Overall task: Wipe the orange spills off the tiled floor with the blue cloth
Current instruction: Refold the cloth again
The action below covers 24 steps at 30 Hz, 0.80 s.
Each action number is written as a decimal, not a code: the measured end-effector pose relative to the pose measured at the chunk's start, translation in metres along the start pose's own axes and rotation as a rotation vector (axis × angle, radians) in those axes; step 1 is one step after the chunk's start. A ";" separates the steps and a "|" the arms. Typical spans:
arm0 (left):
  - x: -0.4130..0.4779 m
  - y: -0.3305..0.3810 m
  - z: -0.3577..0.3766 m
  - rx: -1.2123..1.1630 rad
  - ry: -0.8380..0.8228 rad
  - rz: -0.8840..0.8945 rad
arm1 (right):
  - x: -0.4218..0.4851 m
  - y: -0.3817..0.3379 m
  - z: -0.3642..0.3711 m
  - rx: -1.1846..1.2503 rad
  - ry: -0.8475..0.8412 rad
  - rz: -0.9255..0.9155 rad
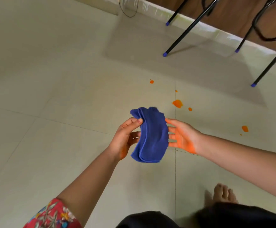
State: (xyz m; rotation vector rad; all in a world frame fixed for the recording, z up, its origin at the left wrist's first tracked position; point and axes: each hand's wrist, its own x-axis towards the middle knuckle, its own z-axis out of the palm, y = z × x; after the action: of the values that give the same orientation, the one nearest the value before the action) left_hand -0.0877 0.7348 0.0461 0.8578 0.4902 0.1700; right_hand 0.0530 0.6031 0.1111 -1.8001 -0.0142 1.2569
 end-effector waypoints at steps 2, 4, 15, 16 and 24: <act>0.000 0.001 0.010 -0.049 -0.039 -0.046 | -0.002 0.003 -0.003 -0.021 -0.073 -0.027; 0.001 0.000 0.018 -0.117 -0.039 -0.091 | -0.002 0.004 0.000 0.009 -0.168 -0.060; 0.031 0.020 0.052 0.064 0.151 -0.112 | 0.028 0.021 -0.059 0.474 -0.115 -0.129; 0.040 0.026 0.059 0.071 0.192 -0.105 | 0.033 0.015 -0.081 0.473 -0.043 -0.130; 0.089 0.048 0.120 0.585 0.110 -0.202 | 0.063 -0.054 -0.157 -0.369 -0.302 -0.416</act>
State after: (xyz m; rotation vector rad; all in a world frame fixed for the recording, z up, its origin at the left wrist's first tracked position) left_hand 0.0506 0.7135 0.1178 1.3657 0.7439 -0.1221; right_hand 0.2254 0.5608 0.1116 -1.7661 -0.7959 1.2585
